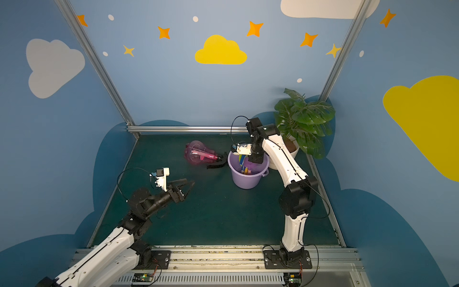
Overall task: Organize the gardening tools
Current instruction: Place the gardening tool in the container.
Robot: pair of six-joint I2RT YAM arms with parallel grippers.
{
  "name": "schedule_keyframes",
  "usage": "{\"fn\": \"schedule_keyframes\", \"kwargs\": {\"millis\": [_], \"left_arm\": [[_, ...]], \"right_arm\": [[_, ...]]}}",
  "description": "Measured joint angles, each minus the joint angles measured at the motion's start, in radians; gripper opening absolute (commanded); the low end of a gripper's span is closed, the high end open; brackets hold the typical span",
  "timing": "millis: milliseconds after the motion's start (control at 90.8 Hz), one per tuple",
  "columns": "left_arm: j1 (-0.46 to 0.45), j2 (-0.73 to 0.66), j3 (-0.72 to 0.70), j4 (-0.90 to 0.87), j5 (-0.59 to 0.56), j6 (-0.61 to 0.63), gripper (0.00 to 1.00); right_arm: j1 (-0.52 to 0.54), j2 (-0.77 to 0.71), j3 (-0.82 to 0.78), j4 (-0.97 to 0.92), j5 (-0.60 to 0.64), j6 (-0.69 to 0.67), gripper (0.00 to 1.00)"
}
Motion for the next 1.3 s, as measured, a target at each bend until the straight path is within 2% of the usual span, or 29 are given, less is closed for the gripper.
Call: {"fn": "schedule_keyframes", "kwargs": {"millis": [143, 187, 198, 209, 220, 231, 253, 529, 705, 936, 1090, 1299], "left_arm": [[0.000, -0.002, 0.000, -0.010, -0.008, 0.007, 0.95], [0.000, -0.001, 0.000, -0.015, -0.012, 0.010, 0.95], [0.000, -0.001, 0.000, -0.016, -0.013, 0.011, 0.95], [0.000, 0.000, 0.000, -0.016, -0.014, 0.011, 0.95], [0.000, 0.000, 0.000, -0.017, -0.014, 0.012, 0.95], [0.000, 0.001, 0.000, -0.018, -0.014, 0.012, 0.95], [0.000, 0.002, 0.000, -0.020, -0.016, 0.014, 0.95], [0.000, 0.041, 0.000, -0.035, -0.035, 0.045, 0.93], [0.000, 0.108, 0.041, -0.087, -0.059, 0.100, 0.93], [0.000, 0.236, 0.190, -0.177, -0.073, 0.194, 0.93], [-0.005, 0.309, 0.275, -0.253, -0.104, 0.264, 0.93], [-0.021, 0.400, 0.357, -0.352, -0.134, 0.384, 0.93]], "right_arm": [[0.005, 0.000, -0.006, 0.027, 0.031, 0.000, 0.42], [0.005, 0.000, -0.006, 0.031, 0.040, 0.009, 0.53], [0.005, 0.000, -0.006, 0.034, 0.042, 0.005, 0.58], [0.005, 0.000, -0.006, 0.034, 0.045, 0.003, 0.78], [0.005, 0.000, -0.005, 0.034, 0.045, 0.014, 0.88], [0.006, -0.001, -0.005, 0.037, 0.048, 0.010, 0.93], [0.006, -0.002, -0.005, 0.037, 0.052, 0.014, 0.97], [0.032, -0.064, -0.003, 0.058, 0.068, 0.084, 0.98], [0.070, -0.137, -0.002, 0.067, 0.066, 0.191, 0.98], [0.084, -0.230, -0.053, 0.167, 0.058, 0.499, 0.98], [0.091, -0.298, -0.176, 0.226, 0.017, 0.716, 0.98], [0.109, -0.406, -0.382, 0.305, -0.033, 0.938, 0.98]]}}
